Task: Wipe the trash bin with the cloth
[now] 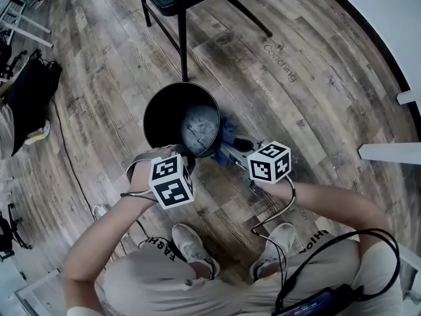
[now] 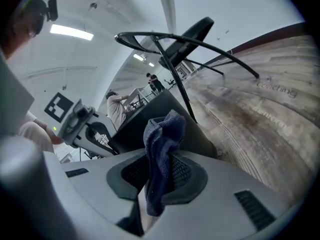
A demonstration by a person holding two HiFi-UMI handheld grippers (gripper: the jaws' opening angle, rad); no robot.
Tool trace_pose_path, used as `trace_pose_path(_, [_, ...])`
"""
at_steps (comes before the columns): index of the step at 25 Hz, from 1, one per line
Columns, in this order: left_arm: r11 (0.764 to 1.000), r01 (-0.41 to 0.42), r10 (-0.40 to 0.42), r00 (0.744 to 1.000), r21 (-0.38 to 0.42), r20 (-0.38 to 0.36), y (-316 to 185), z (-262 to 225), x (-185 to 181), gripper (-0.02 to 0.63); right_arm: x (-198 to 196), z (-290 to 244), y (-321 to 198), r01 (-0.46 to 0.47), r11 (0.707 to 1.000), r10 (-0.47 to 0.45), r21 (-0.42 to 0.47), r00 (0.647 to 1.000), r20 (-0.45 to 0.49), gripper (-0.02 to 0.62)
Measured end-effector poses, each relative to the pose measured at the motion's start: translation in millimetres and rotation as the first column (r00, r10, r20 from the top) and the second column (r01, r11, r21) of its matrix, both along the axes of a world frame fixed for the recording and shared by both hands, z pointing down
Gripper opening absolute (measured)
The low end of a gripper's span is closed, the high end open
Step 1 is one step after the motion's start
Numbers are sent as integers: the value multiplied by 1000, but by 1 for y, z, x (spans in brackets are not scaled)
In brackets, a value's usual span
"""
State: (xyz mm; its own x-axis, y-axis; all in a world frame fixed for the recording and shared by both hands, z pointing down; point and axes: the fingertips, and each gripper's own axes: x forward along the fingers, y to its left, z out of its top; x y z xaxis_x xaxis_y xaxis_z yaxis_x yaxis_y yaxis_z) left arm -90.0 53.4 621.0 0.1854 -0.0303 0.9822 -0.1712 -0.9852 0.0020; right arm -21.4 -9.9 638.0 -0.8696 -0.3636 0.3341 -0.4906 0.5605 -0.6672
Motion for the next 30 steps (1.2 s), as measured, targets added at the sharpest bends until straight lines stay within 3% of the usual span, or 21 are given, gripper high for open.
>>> trace_pose_path(7, [982, 159, -163, 986, -105, -27, -21, -2, 18, 14, -14, 72, 9, 49, 982, -61, -180, 996, -63, 63])
trace_pose_path(11, [950, 277, -285, 958, -142, -38, -36, -5, 31, 15, -15, 110, 4, 3, 958, -40, -288, 992, -121, 63])
trace_pose_path(14, [919, 359, -371, 927, -166, -48, -43, -6, 41, 15, -13, 137, 4, -42, 922, -25, -385, 985, -168, 63])
trace_pose_path(16, [903, 387, -405, 912, -188, -71, -46, -9, 46, 17, -10, 145, 3, -52, 909, -24, -414, 984, -176, 63])
trace_pose_path(18, [891, 391, -426, 897, -231, -122, -46, -16, 52, 24, -6, 143, 2, -48, 915, -25, -400, 984, -175, 63])
trace_pose_path(19, [889, 384, -427, 892, -250, -147, -45, -20, 53, 58, -3, 138, 3, -44, 924, -24, -381, 985, -173, 63])
trace_pose_path(20, [893, 369, -417, 894, -257, -163, -44, -24, 53, 88, 0, 131, 4, -42, 933, -20, -356, 986, -168, 63])
trace_pose_path(22, [923, 314, -353, 922, -224, -162, -41, -31, 45, 113, 8, 112, 5, -45, 953, 3, -301, 990, -140, 63])
trace_pose_path(26, [990, 137, -139, 987, -35, -86, -39, -34, 18, 148, 19, 50, 8, -95, 974, 101, -205, 995, 18, 63])
trace_pose_path(28, [998, 38, -38, 999, 54, -5, -38, -28, -3, 184, 15, 13, 12, -93, 983, 113, -159, 987, 118, 63])
trace_pose_path(30, [996, -36, 31, 998, 83, 55, -36, -21, -19, 187, 8, -21, 14, -78, 991, 97, -105, 977, 188, 63])
